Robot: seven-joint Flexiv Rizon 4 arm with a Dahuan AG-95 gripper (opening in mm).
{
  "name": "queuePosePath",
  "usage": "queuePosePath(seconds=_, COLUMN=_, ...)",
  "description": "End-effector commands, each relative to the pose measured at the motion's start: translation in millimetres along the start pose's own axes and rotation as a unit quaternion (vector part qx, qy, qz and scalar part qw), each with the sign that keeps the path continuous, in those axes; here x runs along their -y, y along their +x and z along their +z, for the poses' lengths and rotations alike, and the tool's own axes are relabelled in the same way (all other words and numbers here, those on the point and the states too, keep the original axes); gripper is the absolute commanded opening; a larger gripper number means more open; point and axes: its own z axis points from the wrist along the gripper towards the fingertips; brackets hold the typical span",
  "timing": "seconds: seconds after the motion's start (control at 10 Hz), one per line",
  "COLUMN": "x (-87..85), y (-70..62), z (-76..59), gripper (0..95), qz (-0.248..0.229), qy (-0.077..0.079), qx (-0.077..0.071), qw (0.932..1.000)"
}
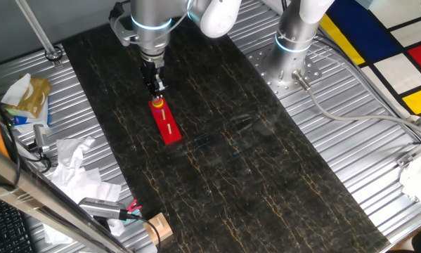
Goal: Take out one Hanoi block and throw it aside
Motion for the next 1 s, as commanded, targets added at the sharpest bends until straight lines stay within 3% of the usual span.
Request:
queuePosePath(seconds=0.1, x=0.2, y=0.1, z=0.2, gripper=19.0, qz=-0.003, qy=0.002, qx=0.003, qw=1.0)
queuePosePath(seconds=0.2, x=0.2, y=0.2, z=0.2, gripper=0.0, qz=-0.001, qy=0.005, qx=0.004, qw=1.0)
queuePosePath(seconds=1.0, x=1.0, y=-3.1, z=-1.9, gripper=0.0, qz=-0.005, qy=0.012, qx=0.005, qw=0.9999)
